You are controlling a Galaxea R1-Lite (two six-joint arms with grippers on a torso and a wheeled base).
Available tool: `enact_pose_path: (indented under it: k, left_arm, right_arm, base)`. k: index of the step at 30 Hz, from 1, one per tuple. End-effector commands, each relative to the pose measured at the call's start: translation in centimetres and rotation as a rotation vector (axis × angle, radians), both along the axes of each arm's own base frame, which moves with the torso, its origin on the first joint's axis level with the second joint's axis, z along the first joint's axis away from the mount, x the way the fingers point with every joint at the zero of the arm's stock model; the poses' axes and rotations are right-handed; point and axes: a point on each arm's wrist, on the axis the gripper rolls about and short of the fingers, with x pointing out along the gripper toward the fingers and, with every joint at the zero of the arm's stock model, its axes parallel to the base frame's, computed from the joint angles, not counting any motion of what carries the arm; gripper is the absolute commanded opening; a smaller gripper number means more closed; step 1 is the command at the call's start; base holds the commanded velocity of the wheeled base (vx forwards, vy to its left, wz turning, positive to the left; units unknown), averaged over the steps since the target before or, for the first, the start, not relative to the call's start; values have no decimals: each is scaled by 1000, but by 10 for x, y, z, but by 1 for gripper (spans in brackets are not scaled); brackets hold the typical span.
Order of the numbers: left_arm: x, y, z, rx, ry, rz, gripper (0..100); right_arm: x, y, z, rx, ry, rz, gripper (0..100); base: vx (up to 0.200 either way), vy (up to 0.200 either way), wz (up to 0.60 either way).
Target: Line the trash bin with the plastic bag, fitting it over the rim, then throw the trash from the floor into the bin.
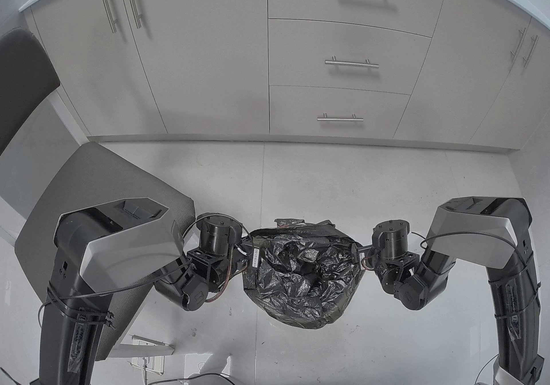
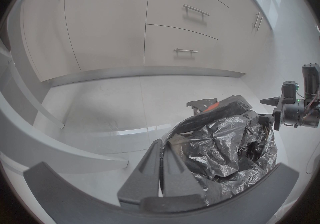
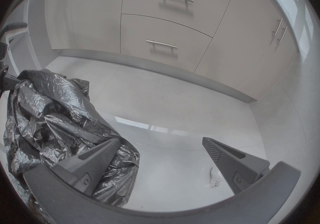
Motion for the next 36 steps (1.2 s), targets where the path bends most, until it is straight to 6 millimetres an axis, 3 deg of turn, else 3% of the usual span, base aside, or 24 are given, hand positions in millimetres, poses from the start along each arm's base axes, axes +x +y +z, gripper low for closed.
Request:
enact_pose_path:
  k: [1,5,6,10,15,21,29,36]
  left_arm:
    - [-3,-4,4,-1,-6,-9,0]
    - [-4,-4,3,4,0,-10,0]
    - [-4,-4,3,6,1,-7,100]
    - [-5,-3,5,6,-4,-6,100]
    - [-7,-3,31,-22,-50,-7,100]
    - [3,-4,41,-21,-100,30,100]
    - [11,6,21,81,-89,-21,100]
    - [13,6,22,50,-51,-122,100]
  right_arm:
    - [0,-1,3,2,-6,-4,100]
    - [0,-1,4,4,-8,-2,100]
    - [1,-2,5,4,-10,-4,100]
    - [1,-1,8,9,-17,-4,100]
    - [0,-4,16,14,-27,-11,100]
    - [-2,-6,23,25,-39,-13,100]
    - [-20,-2,53,162,-55,67,100]
    - [-29,-3,65,267,-51,145,100]
  base:
    - [0,0,0]
    - [0,0,0]
    - [0,0,0]
    - [0,0,0]
    - [0,0,0]
    - [0,0,0]
    - [0,0,0]
    - [0,0,0]
